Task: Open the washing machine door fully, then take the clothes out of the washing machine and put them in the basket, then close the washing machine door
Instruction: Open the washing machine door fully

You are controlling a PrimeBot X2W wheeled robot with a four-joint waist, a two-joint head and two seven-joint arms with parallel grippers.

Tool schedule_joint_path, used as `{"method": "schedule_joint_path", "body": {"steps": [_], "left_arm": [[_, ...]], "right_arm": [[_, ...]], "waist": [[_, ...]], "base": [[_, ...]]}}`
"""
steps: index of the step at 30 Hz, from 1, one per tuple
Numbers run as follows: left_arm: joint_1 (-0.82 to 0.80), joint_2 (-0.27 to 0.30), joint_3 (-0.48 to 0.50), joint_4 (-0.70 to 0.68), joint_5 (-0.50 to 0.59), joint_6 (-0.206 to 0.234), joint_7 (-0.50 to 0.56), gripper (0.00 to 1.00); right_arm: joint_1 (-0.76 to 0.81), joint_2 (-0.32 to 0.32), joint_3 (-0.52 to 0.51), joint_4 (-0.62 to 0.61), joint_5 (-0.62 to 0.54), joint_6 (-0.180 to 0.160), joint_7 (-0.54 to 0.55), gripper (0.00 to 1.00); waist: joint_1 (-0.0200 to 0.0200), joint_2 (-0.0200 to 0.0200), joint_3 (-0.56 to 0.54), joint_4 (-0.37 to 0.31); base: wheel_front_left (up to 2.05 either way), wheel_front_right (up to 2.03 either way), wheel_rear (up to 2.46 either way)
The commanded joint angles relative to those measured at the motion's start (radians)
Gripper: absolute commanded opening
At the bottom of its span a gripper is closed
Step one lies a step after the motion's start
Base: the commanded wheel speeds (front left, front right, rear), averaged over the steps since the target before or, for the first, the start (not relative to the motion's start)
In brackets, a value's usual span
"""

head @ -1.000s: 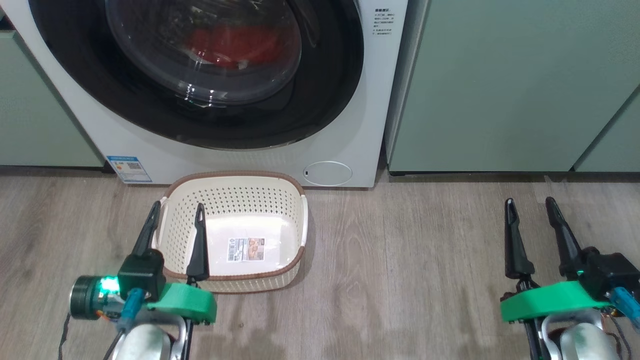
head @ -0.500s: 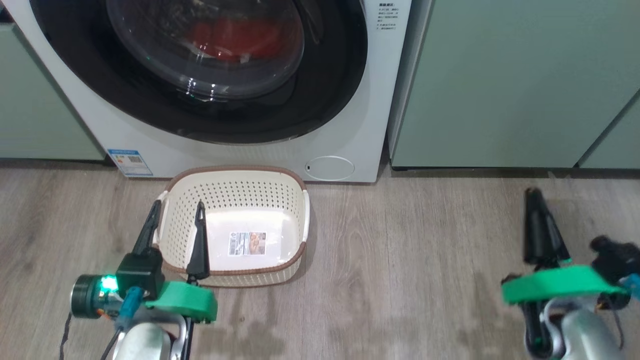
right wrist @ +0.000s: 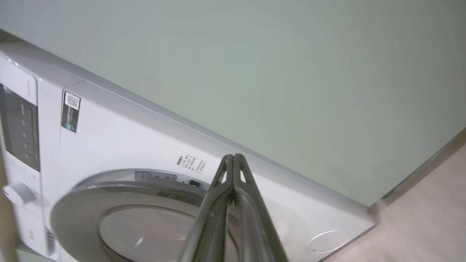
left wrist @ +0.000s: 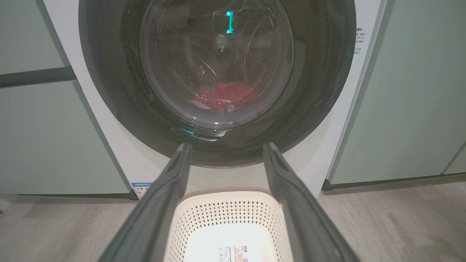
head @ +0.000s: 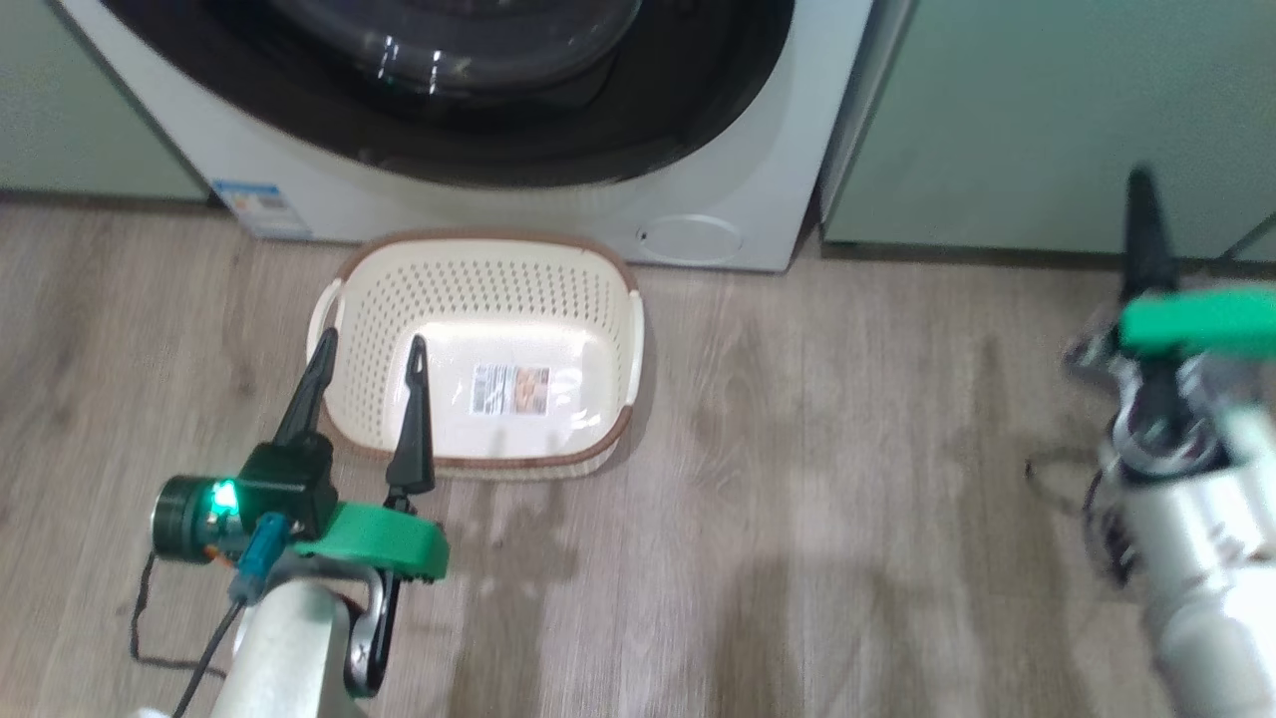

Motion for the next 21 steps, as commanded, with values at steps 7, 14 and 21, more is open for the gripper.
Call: {"method": "schedule_joint_path", "body": {"steps": [7, 14, 21], "left_arm": [[-0.086, 0.003, -0.002, -0.028, -0.03, -0.005, -0.007, 1.0], [-0.125, 0.003, -0.037, -0.027, -0.051, 0.004, -0.007, 1.0], [-0.173, 0.003, -0.077, -0.03, -0.072, 0.014, -0.007, 1.0]], "right_arm": [[-0.22, -0.126, 0.025, -0.033, 0.276, -0.001, 0.232, 0.0], [-0.4, -0.168, 0.042, 0.049, 0.348, -0.001, 0.444, 0.0], [-0.557, -0.165, 0.087, 0.134, 0.333, -0.001, 0.565, 0.0]], "waist": [[0.0, 0.0, 0.108, 0.064], [0.0, 0.0, 0.175, 0.09], [0.0, 0.0, 0.24, 0.115]], "base": [[0.0, 0.0, 0.0], [0.0, 0.0, 0.0], [0.0, 0.0, 0.0]]}}
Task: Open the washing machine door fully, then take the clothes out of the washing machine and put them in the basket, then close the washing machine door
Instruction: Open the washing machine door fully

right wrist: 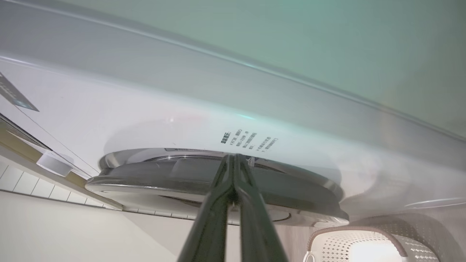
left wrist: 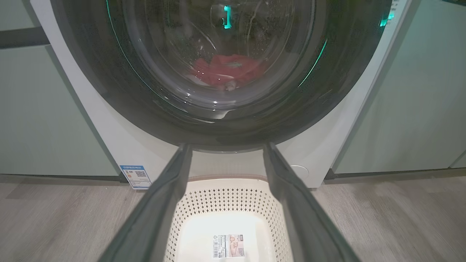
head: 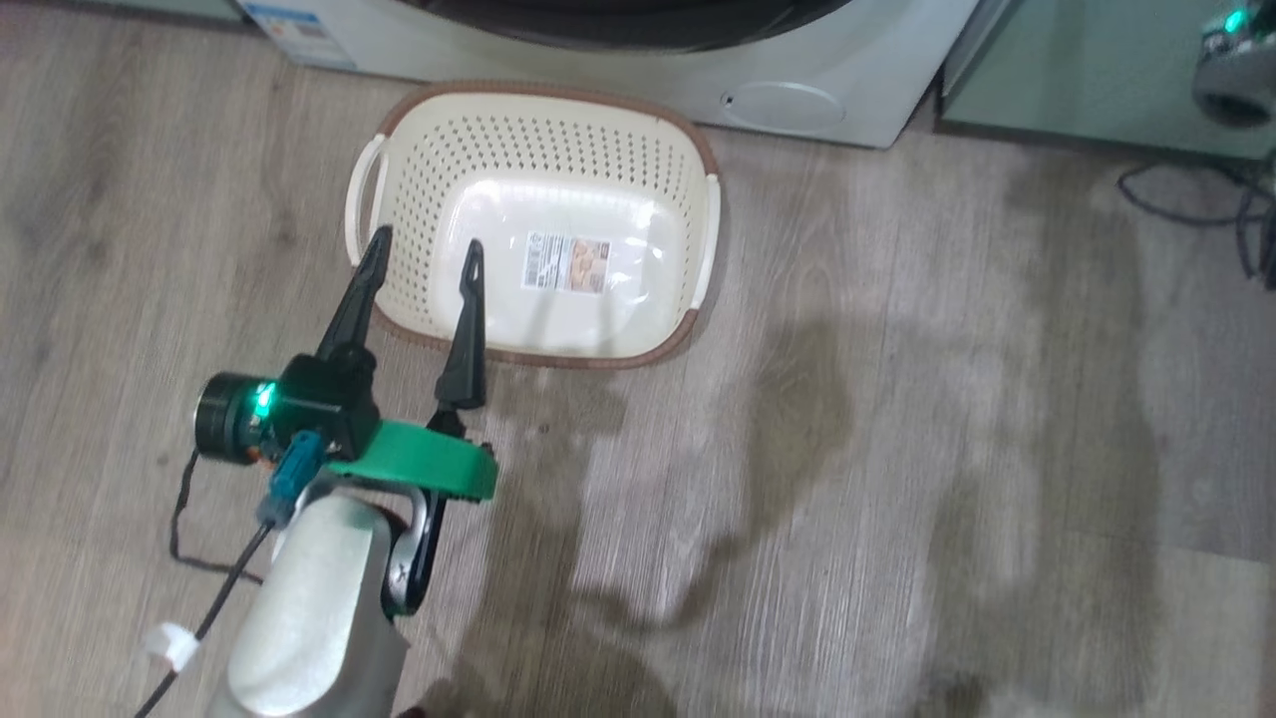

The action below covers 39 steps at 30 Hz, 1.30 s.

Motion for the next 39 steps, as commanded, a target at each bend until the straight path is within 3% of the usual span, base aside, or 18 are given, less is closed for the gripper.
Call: {"method": "schedule_joint_path", "body": {"steps": [1, 24, 39], "left_arm": [[-0.031, 0.011, 0.021, -0.031, -0.006, 0.01, -0.007, 1.0], [-0.102, 0.011, -0.04, -0.042, -0.047, 0.036, -0.007, 1.0], [-0.091, 0.011, -0.037, -0.037, -0.043, 0.038, -0.007, 1.0]], "right_arm": [[-0.049, 0.003, 0.011, -0.02, -0.009, 0.0, 0.017, 0.0], [-0.269, 0.061, 0.085, 0.1, -0.054, 0.0, 0.075, 0.0], [-0.204, 0.093, 0.16, 0.047, -0.041, 0.0, 0.192, 0.0]], "waist": [[-0.0001, 0.0, 0.026, 0.014], [-0.0001, 0.0, 0.114, 0.07], [-0.0001, 0.0, 0.076, 0.064]], "base": [[0.0, 0.0, 0.0], [0.0, 0.0, 0.0], [0.0, 0.0, 0.0]]}}
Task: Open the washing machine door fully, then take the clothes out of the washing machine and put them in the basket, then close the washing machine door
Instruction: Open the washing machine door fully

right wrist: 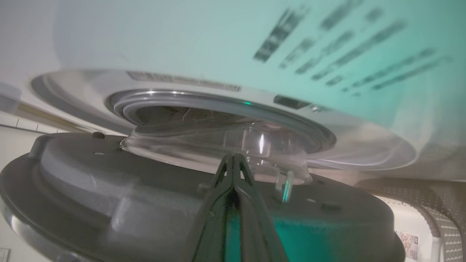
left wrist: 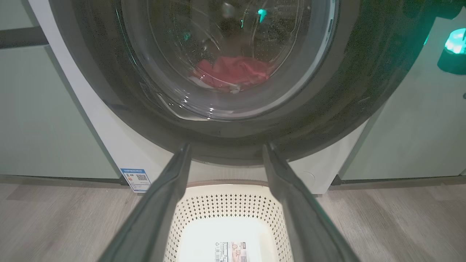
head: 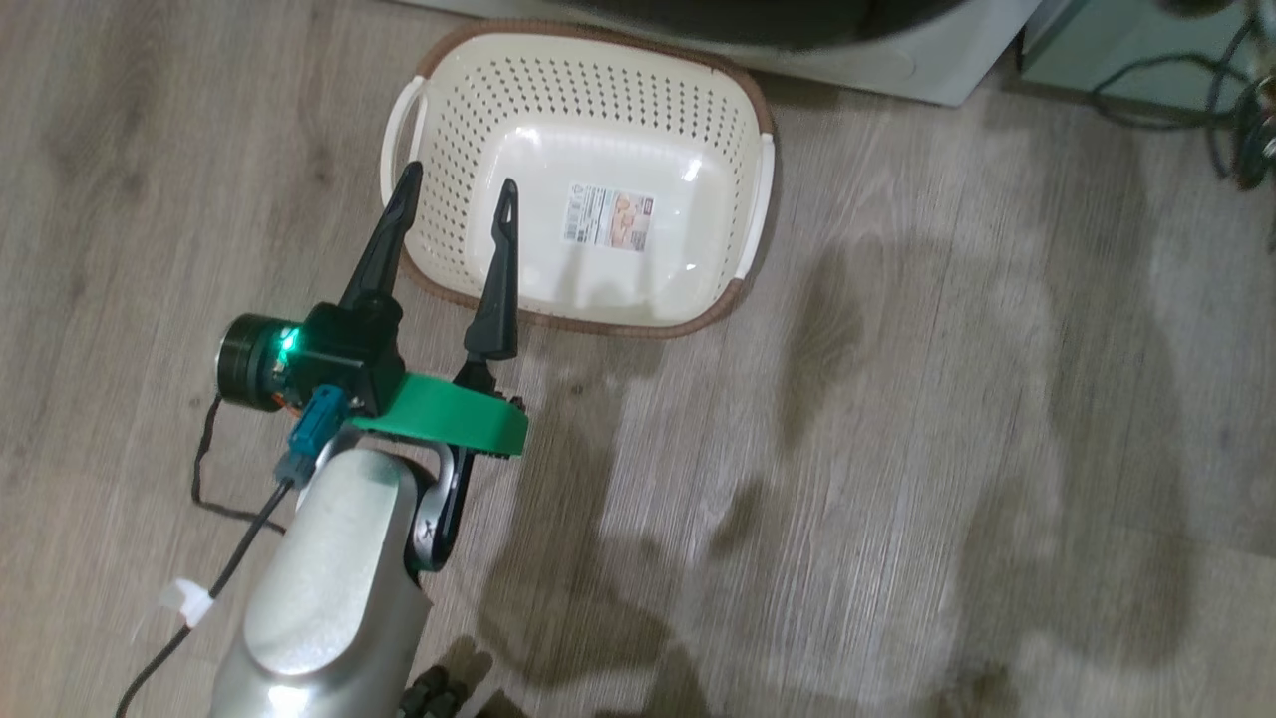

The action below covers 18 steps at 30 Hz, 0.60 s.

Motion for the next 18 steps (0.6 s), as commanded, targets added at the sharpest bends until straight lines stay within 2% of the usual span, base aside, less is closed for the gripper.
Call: {"method": "schedule_joint_path", "body": {"steps": [1, 9, 18], "left_arm": [[0.003, 0.016, 0.036, -0.027, 0.001, 0.006, -0.007, 1.0], [0.046, 0.016, 0.071, -0.011, 0.023, -0.005, -0.007, 1.0], [0.147, 0.016, 0.123, 0.021, 0.058, -0.046, -0.007, 1.0]], "right_arm": [[0.031, 0.043, 0.029, -0.058, 0.009, 0.0, 0.035, 0.0], [0.165, 0.062, 0.067, -0.119, 0.042, 0.0, 0.128, 0.0], [0.366, 0.127, 0.102, -0.163, 0.068, 0.0, 0.184, 0.0]], "waist": [[-0.0001, 0.0, -0.021, -0.002], [-0.0001, 0.0, -0.119, -0.002], [-0.0001, 0.0, -0.278, 0.007]], "base": [[0.0, 0.0, 0.0], [0.0, 0.0, 0.0], [0.0, 0.0, 0.0]]}}
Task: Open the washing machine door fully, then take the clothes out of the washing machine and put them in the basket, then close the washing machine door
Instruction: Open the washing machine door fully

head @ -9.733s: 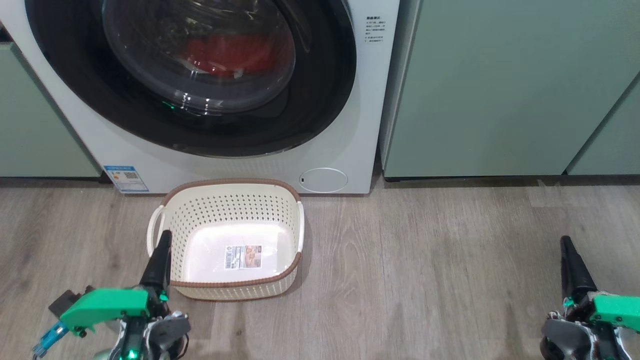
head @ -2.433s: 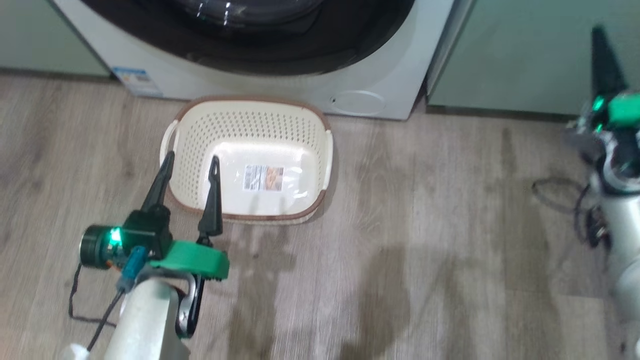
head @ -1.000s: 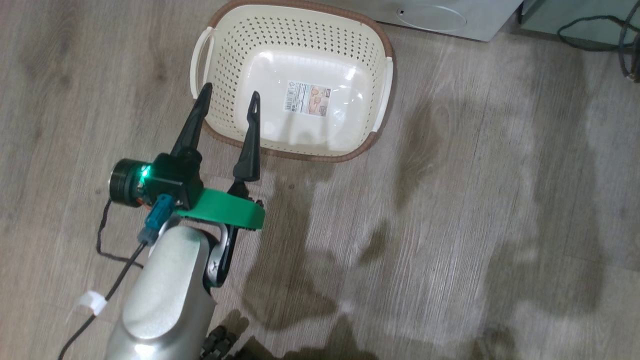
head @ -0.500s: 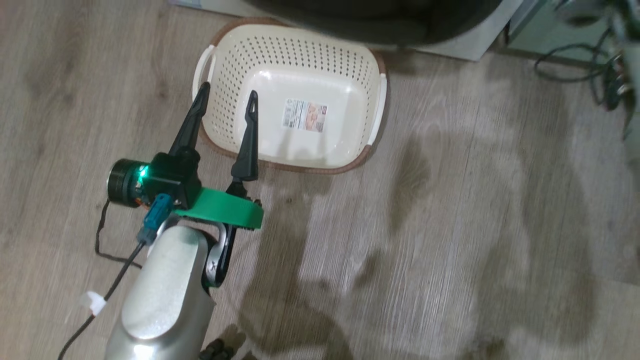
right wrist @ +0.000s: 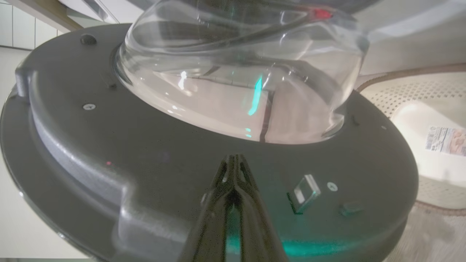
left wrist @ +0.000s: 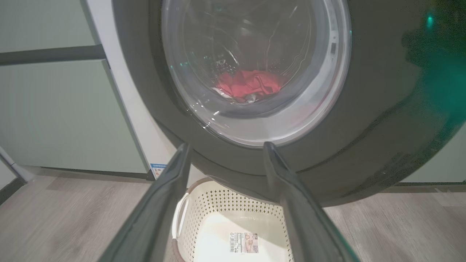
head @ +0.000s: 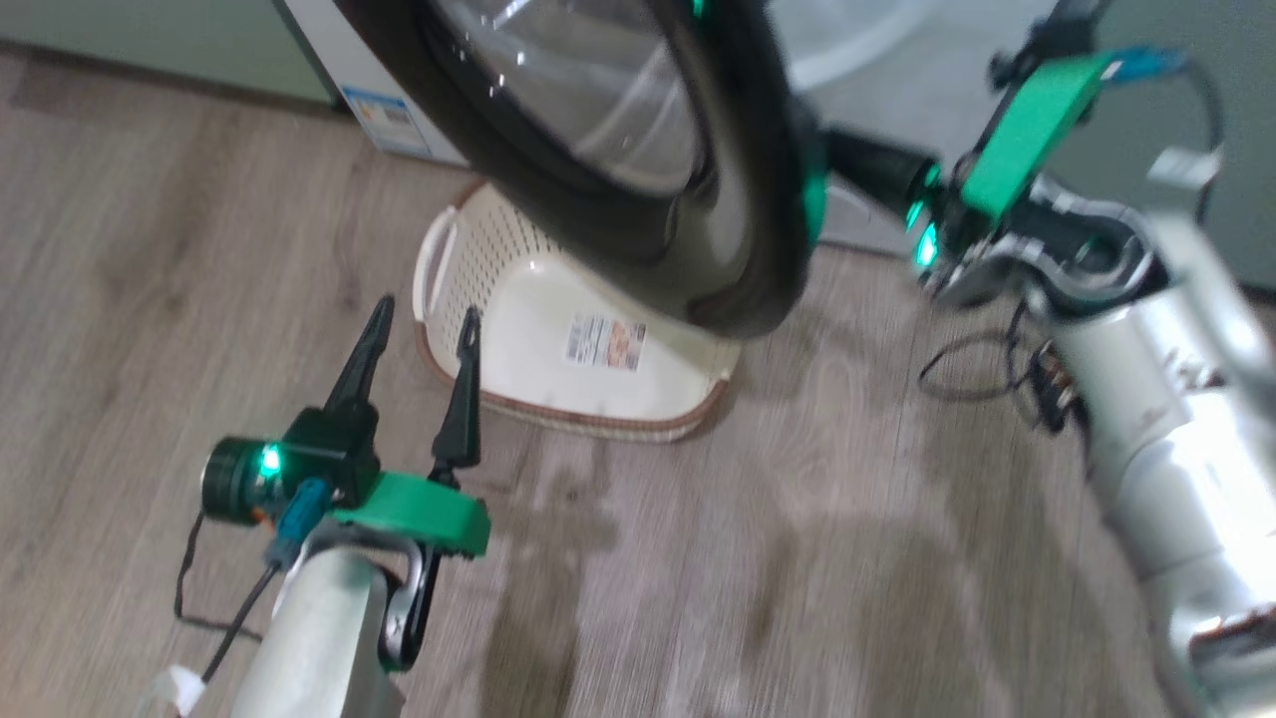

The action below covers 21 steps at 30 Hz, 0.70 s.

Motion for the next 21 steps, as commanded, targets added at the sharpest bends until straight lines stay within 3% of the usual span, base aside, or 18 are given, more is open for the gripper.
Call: {"method": "schedule_joint_path", "body": {"steps": [1, 12, 21], "left_arm": [[-0.001, 0.015, 0.042, -0.024, 0.008, -0.005, -0.007, 1.0], [0.106, 0.017, 0.089, -0.025, 0.058, -0.048, -0.007, 1.0], [0.155, 0.016, 0.113, -0.029, 0.065, -0.056, -0.007, 1.0]], "right_arm": [[0.021, 0.034, 0.011, -0.04, 0.012, 0.0, 0.012, 0.0], [0.203, 0.118, 0.034, -0.033, 0.037, 0.0, 0.015, 0.0], [0.259, 0.13, 0.113, -0.052, 0.116, 0.0, -0.018, 0.0]], "waist": [[0.0, -0.0001, -0.058, 0.009], [0.0, -0.0001, -0.204, 0.04], [0.0, -0.0001, -0.249, 0.056]], "base": [[0.0, 0.0, 0.0], [0.0, 0.0, 0.0], [0.0, 0.0, 0.0]]}}
